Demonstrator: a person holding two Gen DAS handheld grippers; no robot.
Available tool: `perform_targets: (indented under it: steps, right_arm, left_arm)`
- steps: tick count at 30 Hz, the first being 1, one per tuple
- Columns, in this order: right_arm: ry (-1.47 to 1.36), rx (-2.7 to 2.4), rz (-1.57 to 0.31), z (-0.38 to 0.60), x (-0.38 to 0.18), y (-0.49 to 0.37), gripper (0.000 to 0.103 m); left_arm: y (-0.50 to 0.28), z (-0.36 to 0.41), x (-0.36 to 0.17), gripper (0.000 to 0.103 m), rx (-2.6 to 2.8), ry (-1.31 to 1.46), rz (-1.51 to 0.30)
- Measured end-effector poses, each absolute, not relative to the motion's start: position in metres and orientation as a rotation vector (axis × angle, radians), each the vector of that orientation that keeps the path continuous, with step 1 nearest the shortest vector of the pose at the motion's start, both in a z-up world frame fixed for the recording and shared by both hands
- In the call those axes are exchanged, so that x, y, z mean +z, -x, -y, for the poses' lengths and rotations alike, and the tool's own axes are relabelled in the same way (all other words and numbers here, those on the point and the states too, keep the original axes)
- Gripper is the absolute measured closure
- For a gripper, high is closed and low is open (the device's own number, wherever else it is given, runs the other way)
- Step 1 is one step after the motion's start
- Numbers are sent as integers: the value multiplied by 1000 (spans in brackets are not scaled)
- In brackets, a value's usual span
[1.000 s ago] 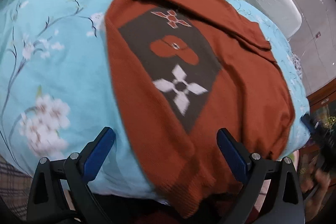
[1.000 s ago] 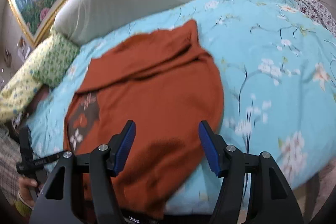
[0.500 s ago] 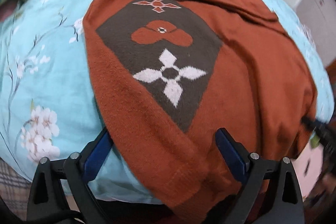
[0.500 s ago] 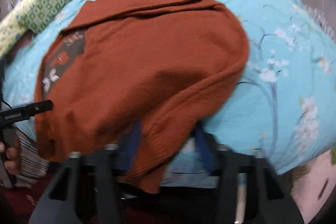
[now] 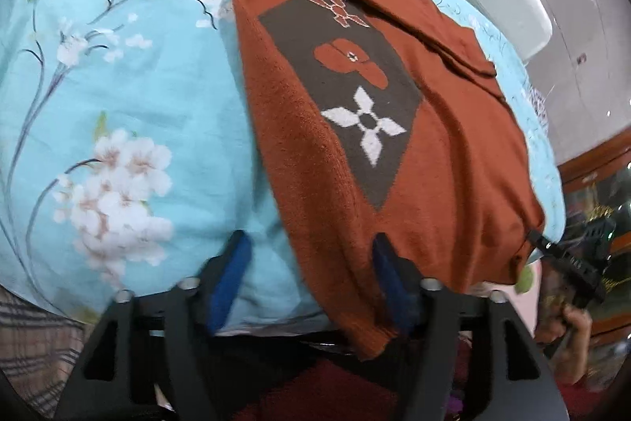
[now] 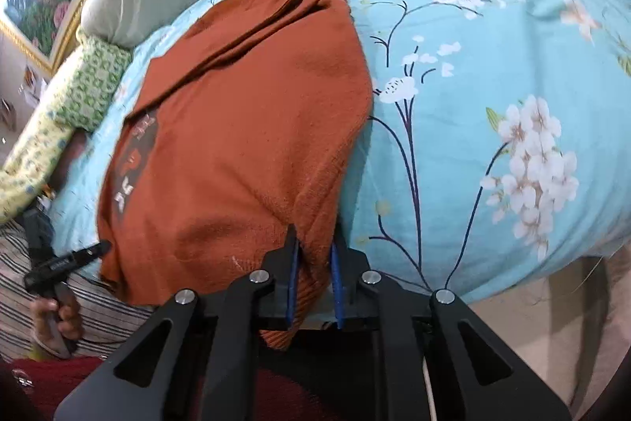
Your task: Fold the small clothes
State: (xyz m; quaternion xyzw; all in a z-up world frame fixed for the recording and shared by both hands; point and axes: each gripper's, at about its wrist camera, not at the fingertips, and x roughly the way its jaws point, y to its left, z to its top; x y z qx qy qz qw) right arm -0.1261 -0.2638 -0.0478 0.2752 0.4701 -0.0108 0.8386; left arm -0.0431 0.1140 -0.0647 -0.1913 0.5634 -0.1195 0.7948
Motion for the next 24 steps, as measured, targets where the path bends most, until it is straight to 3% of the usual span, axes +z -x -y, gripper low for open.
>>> perform_targets:
  steps: [4,6,10,13,15,17,21,24]
  right_arm:
    - [-561,-23,-994,258,-44,125,80]
    - [-558,-28,-1001,255,-44,122,69]
    - [-473,-46,-1025,238,-44,114,64]
    - [-410,-58,-1039,232,-48,114,64]
    - [-397,-58,-1050,234,-53,116,71]
    - [-372,-67,-1052,239,-54,119,88]
    - [-545,50,-1001,260,-56,126,91]
    - [-693,139,-914,273,-55,128,92]
  left_arm:
    - [29,-83,-66,25,-263,412,-1246]
    - [24,-71,-67,19,-237,391,-1261]
    - [23,-50,-68,20,-204,250,-1255]
    - [31,-55,-68,43,-199,153,-1236]
    - [36,-67,-68,65,-208,137,-1228]
    - [36,-80,-68,75,-231,180,-1233]
    - [39,-110,-68,91,-304,360,-1195]
    - [43,-123,-64,93,-370,502,-1124]
